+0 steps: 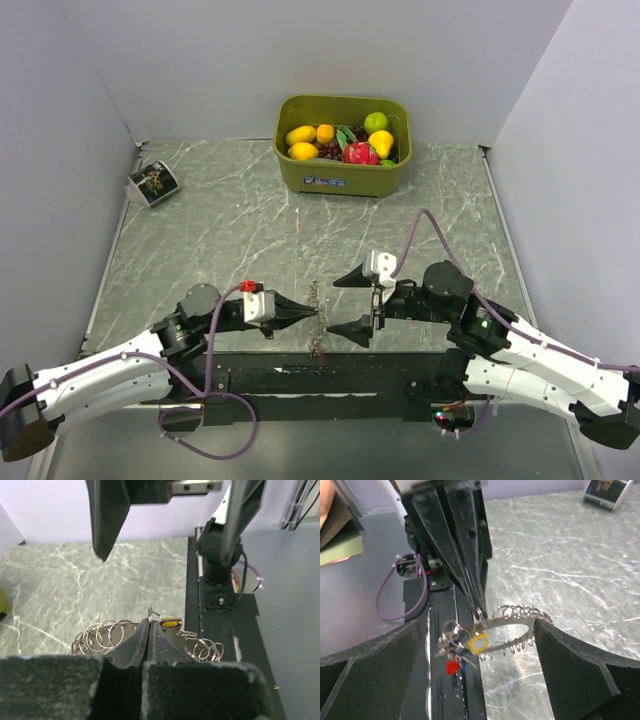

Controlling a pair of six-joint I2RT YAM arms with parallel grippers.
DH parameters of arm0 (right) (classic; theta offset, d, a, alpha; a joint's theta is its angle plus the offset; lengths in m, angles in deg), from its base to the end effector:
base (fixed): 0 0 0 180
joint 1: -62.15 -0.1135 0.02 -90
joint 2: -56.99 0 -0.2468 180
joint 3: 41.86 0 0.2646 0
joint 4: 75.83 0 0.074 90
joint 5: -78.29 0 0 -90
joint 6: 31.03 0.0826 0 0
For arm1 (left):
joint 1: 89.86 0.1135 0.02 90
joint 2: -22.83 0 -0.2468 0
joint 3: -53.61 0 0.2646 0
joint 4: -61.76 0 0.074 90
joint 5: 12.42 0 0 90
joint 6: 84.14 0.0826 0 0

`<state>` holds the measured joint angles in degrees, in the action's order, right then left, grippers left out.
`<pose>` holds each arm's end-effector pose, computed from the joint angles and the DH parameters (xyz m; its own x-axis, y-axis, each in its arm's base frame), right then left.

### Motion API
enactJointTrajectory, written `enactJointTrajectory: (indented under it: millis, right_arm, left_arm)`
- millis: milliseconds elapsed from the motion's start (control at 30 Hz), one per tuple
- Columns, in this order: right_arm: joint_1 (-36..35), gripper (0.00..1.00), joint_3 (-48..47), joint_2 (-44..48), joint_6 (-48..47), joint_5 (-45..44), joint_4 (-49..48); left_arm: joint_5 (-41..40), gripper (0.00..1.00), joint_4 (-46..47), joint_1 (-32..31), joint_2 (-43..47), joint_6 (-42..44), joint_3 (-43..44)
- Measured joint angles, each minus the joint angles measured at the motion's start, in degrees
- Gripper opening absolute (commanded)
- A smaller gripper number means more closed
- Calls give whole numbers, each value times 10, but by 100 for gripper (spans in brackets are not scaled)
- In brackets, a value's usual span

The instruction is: Put the keys on the keyring

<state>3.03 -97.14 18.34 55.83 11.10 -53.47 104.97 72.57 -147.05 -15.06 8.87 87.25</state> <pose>0.0907 0.2140 0.3284 0.0030 -0.0933 -0.9956 -0.9904 0.1371 -0.0159 0.0957 -0.2185 0.2623 0.1140 -0.0908 -0.9893 0.9893 0.1019 0.1047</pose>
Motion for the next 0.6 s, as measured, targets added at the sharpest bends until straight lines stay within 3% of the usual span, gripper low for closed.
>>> enactJointTrajectory:
  millis: [267,600]
  right_arm:
    - [0,100,13,36,5,-31,-1]
    - [0,100,22,100,18,-89,3]
  left_arm:
    - [-5,1,21,0,-119,18,53]
    - [28,1,102,19,-323,19,179]
